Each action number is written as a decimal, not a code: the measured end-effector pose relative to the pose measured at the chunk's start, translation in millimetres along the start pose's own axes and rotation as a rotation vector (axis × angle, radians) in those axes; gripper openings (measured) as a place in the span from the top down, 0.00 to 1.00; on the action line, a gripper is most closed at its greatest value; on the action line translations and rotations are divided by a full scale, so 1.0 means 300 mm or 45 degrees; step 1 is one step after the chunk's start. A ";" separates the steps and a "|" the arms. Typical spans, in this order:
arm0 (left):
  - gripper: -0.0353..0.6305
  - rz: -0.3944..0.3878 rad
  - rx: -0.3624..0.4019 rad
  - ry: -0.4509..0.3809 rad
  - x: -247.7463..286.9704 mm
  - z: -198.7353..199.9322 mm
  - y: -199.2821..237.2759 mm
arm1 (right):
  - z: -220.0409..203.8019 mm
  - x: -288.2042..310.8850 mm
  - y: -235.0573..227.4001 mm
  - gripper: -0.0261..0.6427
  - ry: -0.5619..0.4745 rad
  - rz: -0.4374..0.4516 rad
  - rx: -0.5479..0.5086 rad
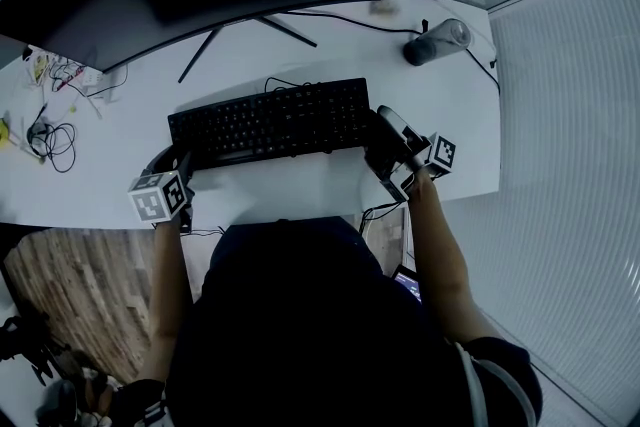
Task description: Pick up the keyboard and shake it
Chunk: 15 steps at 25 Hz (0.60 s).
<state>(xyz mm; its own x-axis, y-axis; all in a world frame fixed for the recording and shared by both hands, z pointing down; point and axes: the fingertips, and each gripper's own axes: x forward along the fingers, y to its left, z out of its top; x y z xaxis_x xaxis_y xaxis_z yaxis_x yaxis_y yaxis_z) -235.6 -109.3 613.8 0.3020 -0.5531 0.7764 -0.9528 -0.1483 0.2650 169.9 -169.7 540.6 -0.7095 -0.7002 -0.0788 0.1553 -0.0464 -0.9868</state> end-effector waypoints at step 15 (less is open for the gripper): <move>0.68 -0.046 0.007 -0.018 0.007 -0.001 -0.033 | -0.112 0.106 -0.007 0.62 0.180 -0.224 -0.510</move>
<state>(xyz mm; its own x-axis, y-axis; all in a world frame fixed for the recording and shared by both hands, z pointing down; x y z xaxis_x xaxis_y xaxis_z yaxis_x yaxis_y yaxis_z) -225.5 -108.6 613.1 0.3358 -0.5591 0.7581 -0.9414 -0.1730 0.2894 123.9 -168.0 535.3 -0.7923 -0.6012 0.1036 -0.2341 0.1428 -0.9617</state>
